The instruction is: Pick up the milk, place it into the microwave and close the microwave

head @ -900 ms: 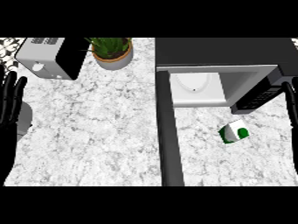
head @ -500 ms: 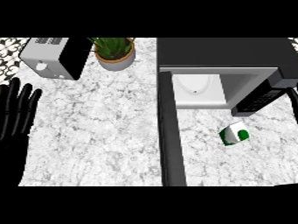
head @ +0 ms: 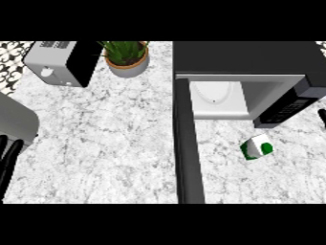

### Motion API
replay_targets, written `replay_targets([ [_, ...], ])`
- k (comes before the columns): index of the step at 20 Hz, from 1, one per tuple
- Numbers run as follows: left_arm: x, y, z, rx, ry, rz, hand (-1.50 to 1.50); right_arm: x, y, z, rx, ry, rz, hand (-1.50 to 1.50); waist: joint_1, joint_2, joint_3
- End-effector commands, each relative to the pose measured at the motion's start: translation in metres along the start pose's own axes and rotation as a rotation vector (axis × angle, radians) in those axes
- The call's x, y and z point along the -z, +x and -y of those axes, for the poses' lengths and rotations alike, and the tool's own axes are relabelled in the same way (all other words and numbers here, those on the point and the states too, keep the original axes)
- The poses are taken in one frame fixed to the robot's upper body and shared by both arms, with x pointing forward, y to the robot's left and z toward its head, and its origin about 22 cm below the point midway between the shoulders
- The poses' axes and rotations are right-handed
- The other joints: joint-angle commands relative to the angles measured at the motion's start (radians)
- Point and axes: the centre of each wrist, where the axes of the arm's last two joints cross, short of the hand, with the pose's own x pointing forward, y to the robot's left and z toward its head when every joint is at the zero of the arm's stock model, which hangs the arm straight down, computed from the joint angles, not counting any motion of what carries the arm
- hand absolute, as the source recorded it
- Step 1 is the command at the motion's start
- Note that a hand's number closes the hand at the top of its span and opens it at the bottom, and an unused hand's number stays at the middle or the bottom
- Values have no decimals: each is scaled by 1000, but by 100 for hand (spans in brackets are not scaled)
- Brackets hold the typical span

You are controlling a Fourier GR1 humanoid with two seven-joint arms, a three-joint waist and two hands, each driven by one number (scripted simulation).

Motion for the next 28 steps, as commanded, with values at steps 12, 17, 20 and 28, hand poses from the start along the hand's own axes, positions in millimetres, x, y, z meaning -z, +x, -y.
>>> replay_targets([
  [12,-51,34,-15,6,8,6,-150,-4,-68,10,-88,-128,-152,-150,17,0,1],
  [17,-58,28,-29,-8,-9,-1,-150,-30,-111,19,-167,-175,-214,-150,18,2,1],
  [20,-59,30,-31,-9,-23,5,-150,-26,-128,39,-168,-175,-248,-150,20,3,1],
  [28,-79,31,-33,7,-19,-13,-150,-50,-185,39,-205,-175,-324,-150,26,2,2],
])
